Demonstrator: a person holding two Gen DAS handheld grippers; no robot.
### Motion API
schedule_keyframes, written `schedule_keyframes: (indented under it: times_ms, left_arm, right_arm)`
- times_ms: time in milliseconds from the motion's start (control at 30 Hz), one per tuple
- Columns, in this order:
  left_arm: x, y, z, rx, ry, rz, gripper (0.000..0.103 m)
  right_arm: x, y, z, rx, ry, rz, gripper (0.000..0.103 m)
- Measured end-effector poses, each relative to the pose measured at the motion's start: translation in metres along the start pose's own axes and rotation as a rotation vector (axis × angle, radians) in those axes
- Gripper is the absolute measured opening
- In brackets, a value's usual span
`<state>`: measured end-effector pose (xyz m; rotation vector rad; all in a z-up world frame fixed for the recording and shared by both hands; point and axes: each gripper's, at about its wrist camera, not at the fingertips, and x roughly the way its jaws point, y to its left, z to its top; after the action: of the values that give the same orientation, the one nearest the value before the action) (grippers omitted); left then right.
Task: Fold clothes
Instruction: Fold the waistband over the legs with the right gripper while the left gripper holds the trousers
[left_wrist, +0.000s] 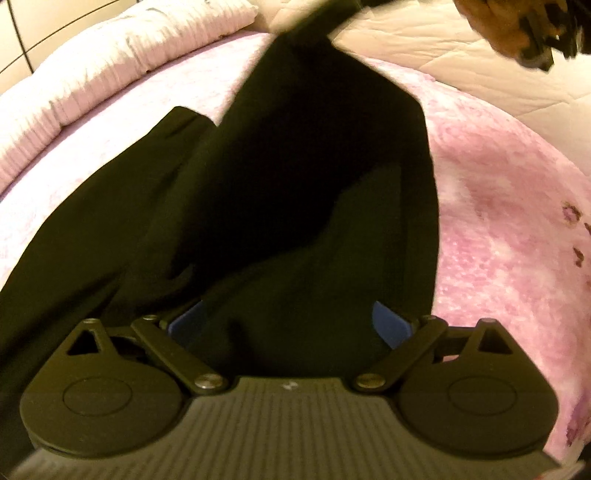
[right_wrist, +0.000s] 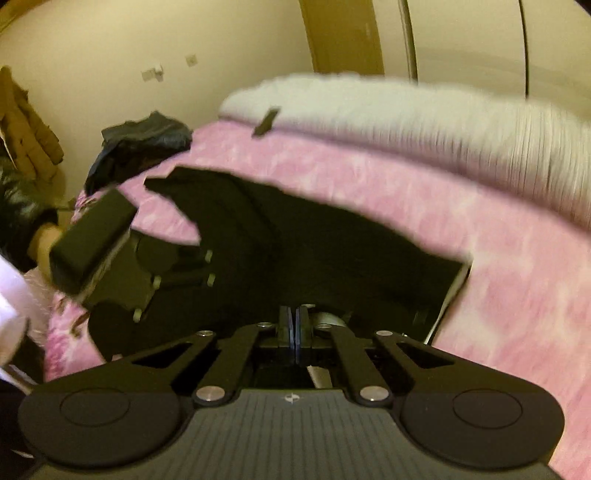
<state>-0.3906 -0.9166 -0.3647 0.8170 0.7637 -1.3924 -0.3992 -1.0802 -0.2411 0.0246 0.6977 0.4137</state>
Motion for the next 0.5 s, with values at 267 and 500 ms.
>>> schedule_keyframes:
  times_ms: [267,500]
  left_arm:
    - [-0.002,0.002,0.002,-0.028,0.002,-0.010,0.095]
    - [0.000,0.000,-0.009,-0.030,0.038,-0.017,0.096]
  right_arm:
    - [0.030,-0.068,-0.040,0.347,0.150,-0.276,0.021]
    - [0.016,-0.058,-0.094,0.477,0.237,-0.240,0.048]
